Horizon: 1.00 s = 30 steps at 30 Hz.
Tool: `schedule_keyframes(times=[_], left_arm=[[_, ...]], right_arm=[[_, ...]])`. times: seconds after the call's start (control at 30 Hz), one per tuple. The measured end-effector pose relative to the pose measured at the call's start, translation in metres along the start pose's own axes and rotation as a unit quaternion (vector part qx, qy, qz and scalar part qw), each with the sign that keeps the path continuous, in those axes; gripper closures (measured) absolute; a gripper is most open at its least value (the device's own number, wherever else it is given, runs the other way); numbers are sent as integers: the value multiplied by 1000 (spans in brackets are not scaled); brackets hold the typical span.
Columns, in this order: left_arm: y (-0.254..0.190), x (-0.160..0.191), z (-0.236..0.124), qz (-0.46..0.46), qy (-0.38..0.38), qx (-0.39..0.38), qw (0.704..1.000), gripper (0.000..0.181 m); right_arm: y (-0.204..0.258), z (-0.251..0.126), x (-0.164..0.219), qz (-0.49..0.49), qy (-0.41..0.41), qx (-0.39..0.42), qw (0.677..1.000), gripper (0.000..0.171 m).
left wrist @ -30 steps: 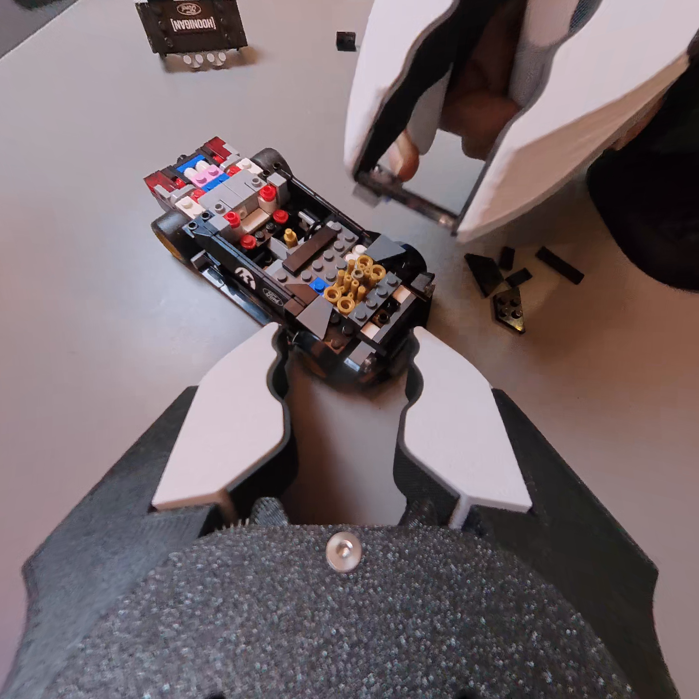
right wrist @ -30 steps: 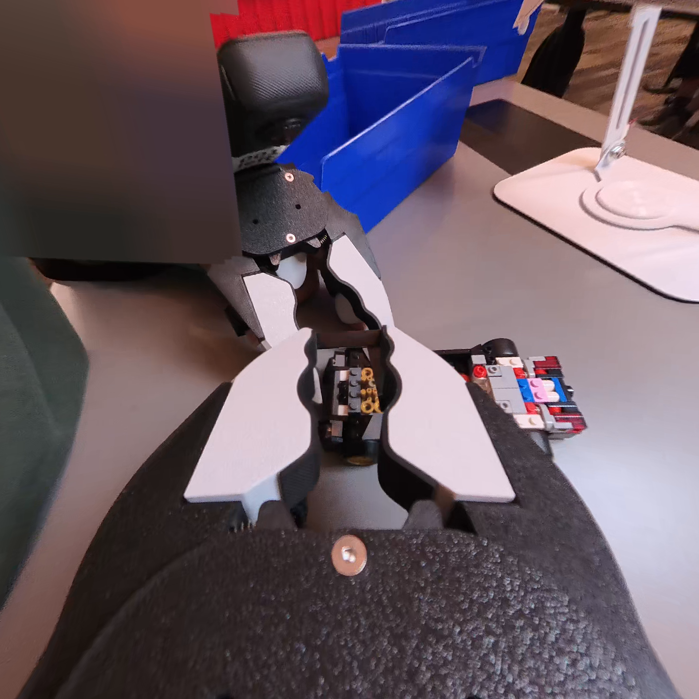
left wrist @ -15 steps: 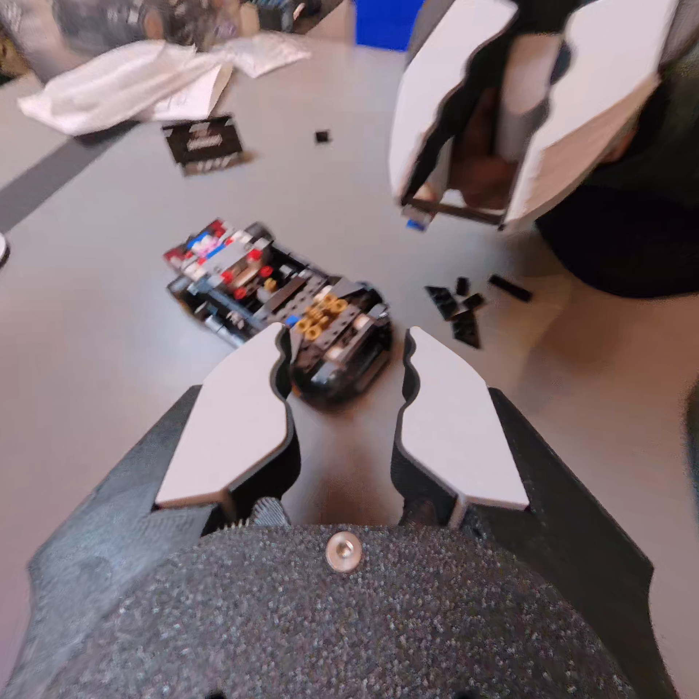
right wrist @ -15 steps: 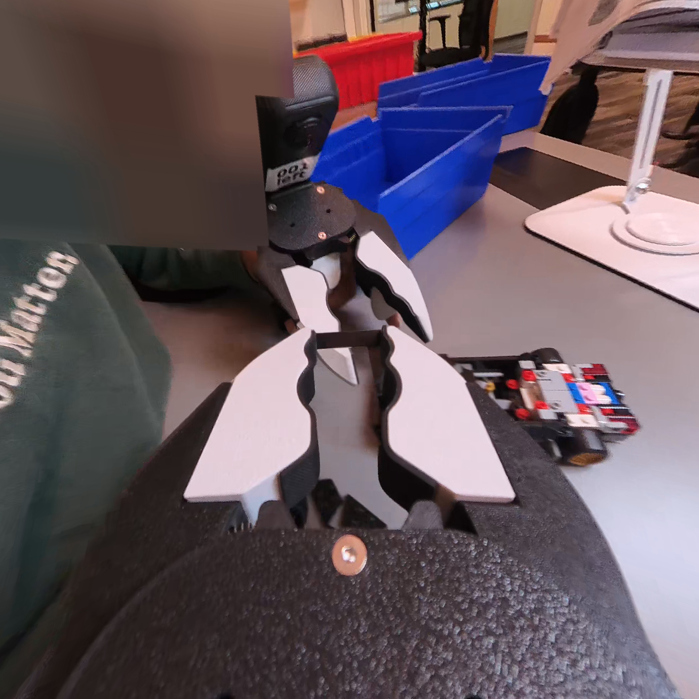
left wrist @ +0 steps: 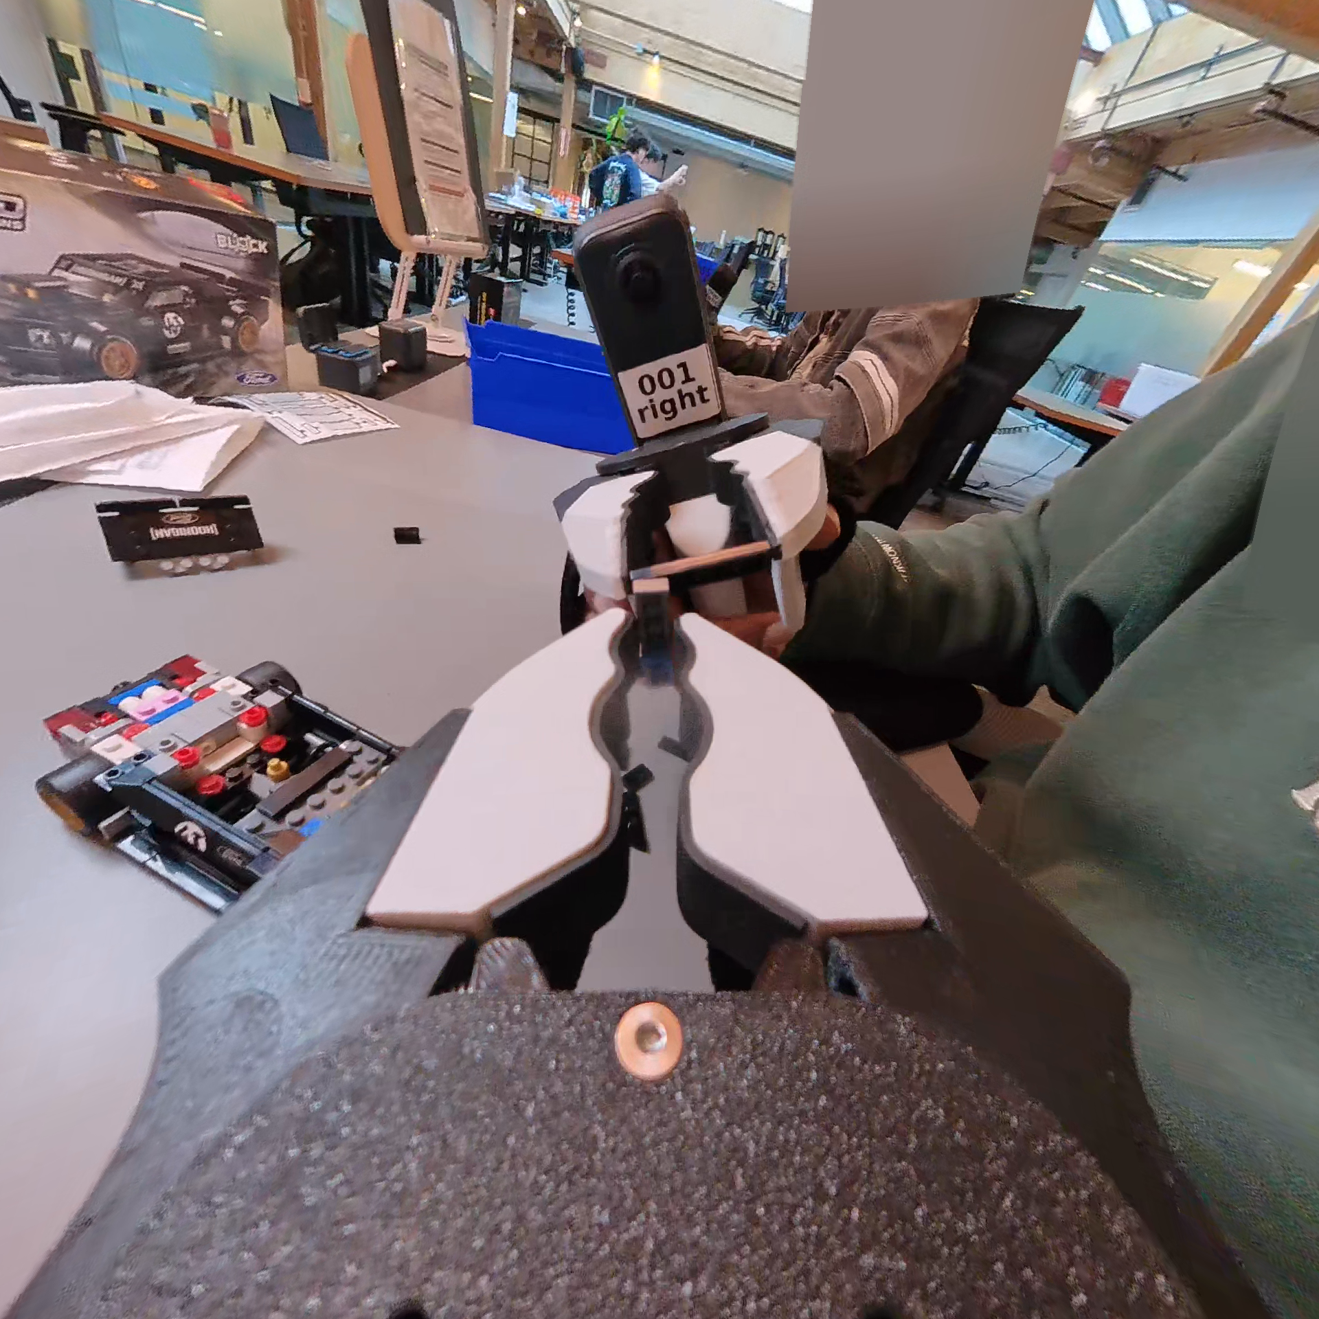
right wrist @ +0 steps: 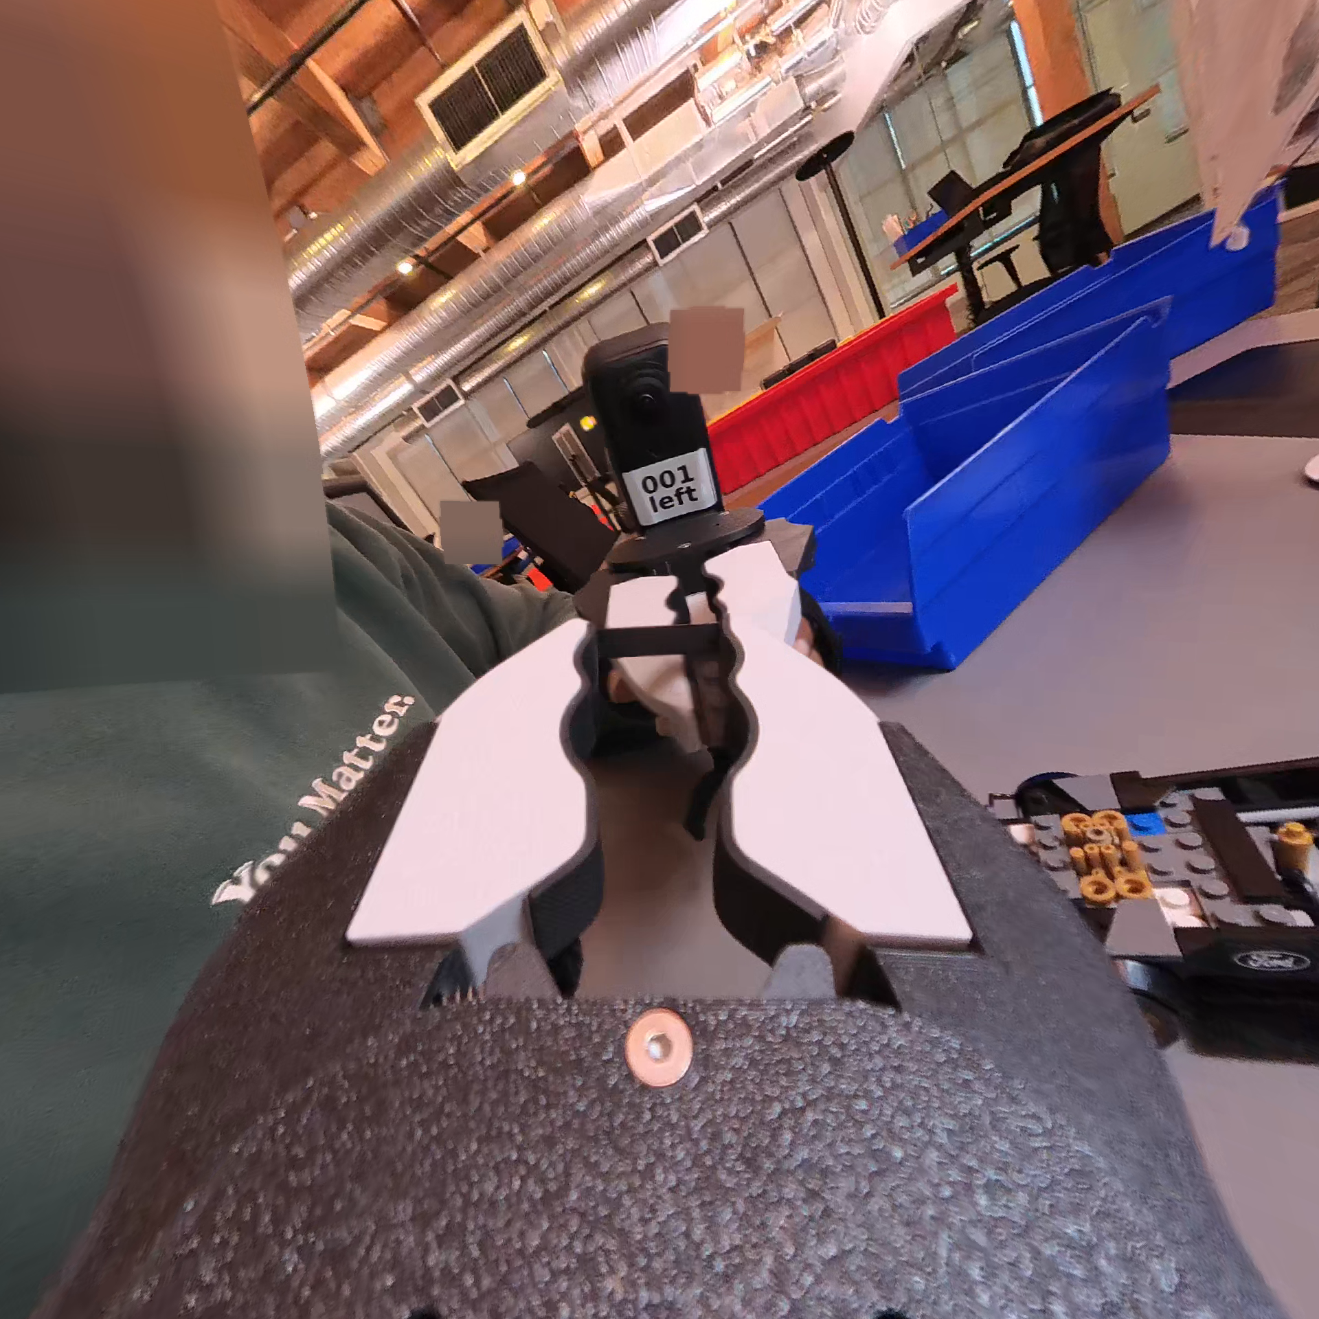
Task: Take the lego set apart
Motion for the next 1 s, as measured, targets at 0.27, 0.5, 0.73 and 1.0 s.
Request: schedule_keyframes(times=[0.27,0.5,0.73,1.0], left_arm=[[4,8,-2,-17,21,4,1000,173],[4,13,0,-50,16,32,998,173],[5,14,-2,-69,6,46,997,173],[9,0,-13,-98,-35,73,992,173]], right_arm=[[-6,-2,6,10,10,-15,1000,139],[-8,-7,10,-9,33,-1,999,139],[-10,-8,11,-18,42,10,999,139],[-13,-17,10,-55,54,32,996,153]])
Point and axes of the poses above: each gripper's, where its closed fingertips meet, z out along the fingers, x out of its underside, y = z × x across the jaws, the point moved 1 cm from there along -z, back along the fingers, and after that the axes turned 3 degrees about y, right-handed, at the moved point
